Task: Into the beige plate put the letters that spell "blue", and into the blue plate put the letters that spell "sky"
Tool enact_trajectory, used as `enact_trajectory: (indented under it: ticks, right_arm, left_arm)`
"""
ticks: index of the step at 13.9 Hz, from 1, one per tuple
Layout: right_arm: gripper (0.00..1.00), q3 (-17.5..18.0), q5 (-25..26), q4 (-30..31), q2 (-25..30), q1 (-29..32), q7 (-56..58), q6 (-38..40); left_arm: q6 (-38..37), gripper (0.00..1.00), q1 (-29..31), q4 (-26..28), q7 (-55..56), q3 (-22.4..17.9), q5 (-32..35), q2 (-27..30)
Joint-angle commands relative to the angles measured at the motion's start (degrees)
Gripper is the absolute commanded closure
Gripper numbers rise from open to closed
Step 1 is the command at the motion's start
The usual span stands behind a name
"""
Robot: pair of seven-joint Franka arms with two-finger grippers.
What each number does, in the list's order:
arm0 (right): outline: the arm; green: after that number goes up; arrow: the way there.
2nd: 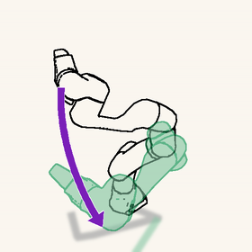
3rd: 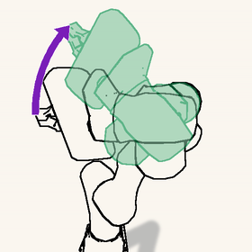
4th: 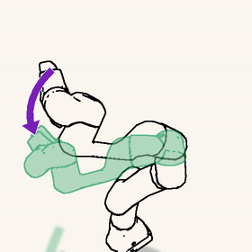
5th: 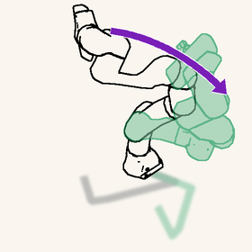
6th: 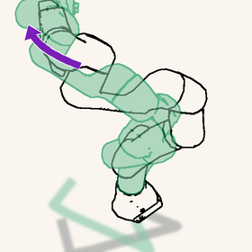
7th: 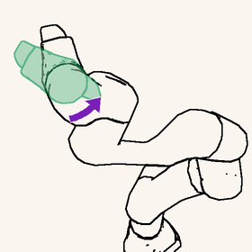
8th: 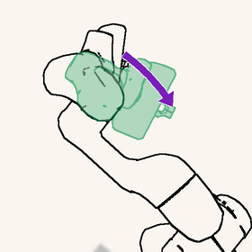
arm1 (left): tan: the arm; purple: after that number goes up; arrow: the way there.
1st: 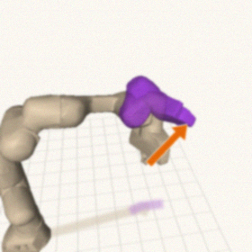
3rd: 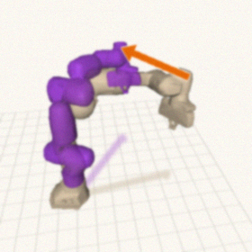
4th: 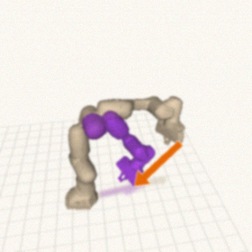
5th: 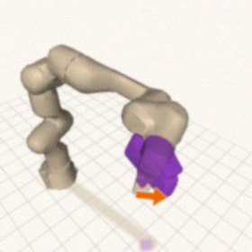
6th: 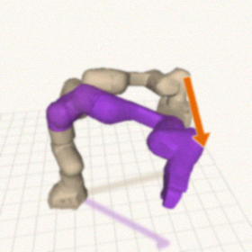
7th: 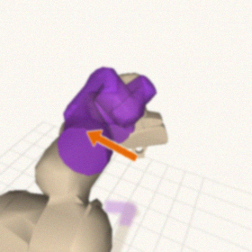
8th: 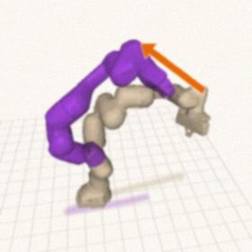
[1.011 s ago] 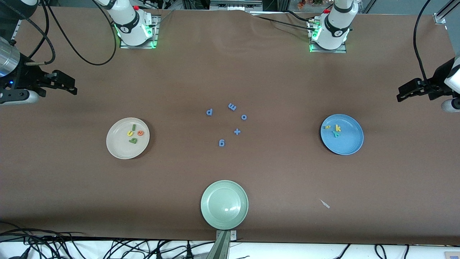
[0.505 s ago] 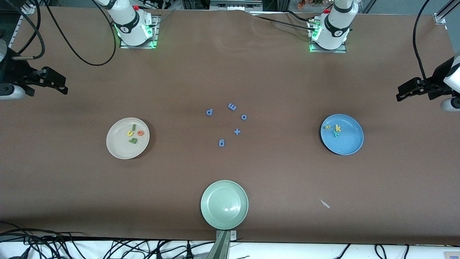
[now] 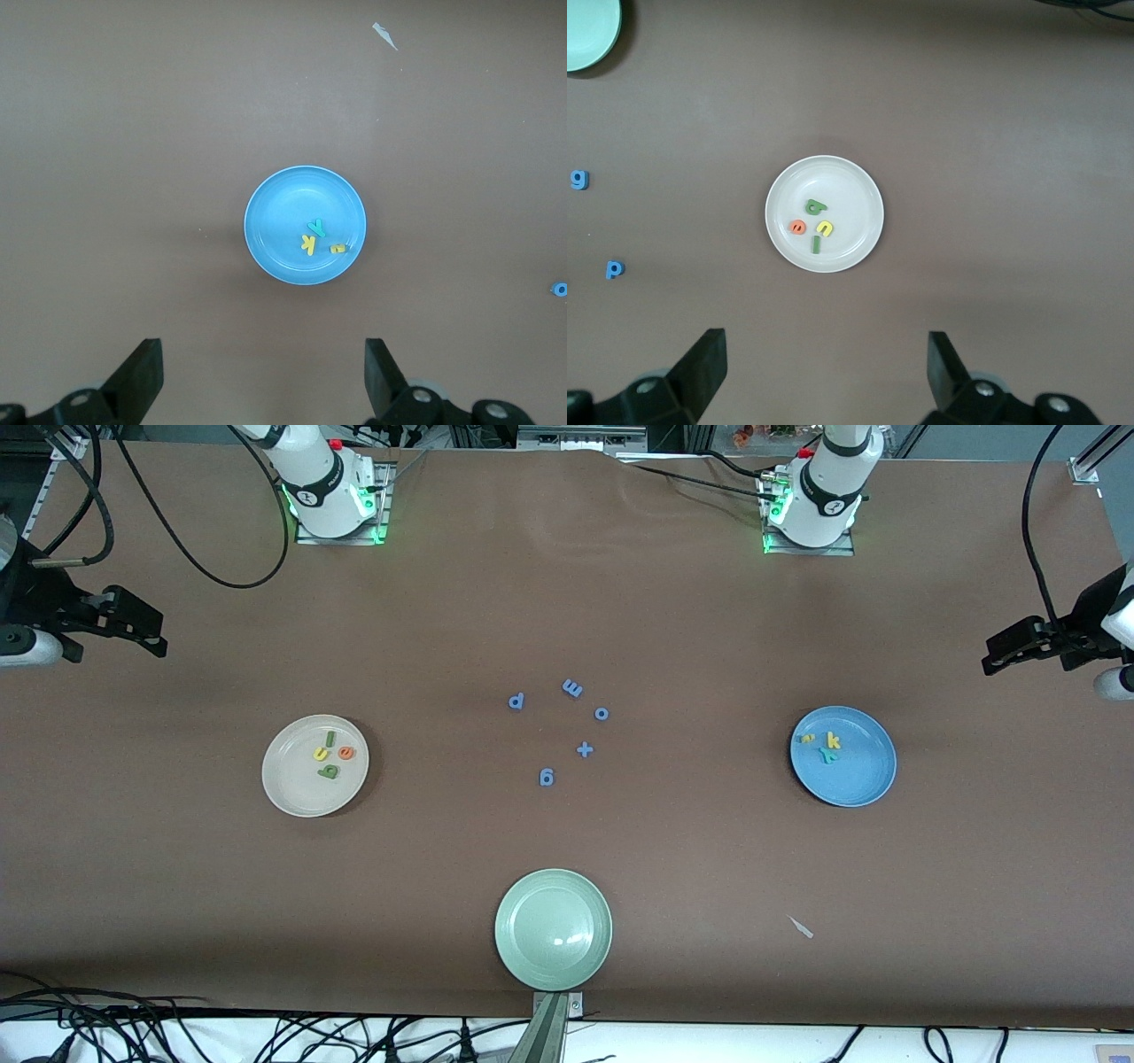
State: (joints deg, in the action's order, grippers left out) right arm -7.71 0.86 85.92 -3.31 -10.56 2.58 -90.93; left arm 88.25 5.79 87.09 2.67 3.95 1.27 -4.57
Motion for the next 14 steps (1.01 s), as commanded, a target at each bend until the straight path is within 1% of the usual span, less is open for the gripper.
enact_trajectory:
  ticks: [1,5,14]
  right_arm:
    - [0.0,0.0,0.4,-0.5,0.1,0.4,0.0,0.8]
    - [0.0,-0.1,0.4,-0.4,0.1,0.4,-0.5,2.4]
    - [0.0,0.0,0.3,-0.5,0.1,0.4,-0.6,2.3]
  left_arm:
    - [0.3,0.0,-0.1,0.1,-0.9,-0.1,1.5,0.6]
    - [0.3,0.0,-0.1,-0.3,-1.0,-0.1,1.5,0.6]
    - [0.3,0.0,0.0,-0.7,-1.7,-0.2,0.8,0.7]
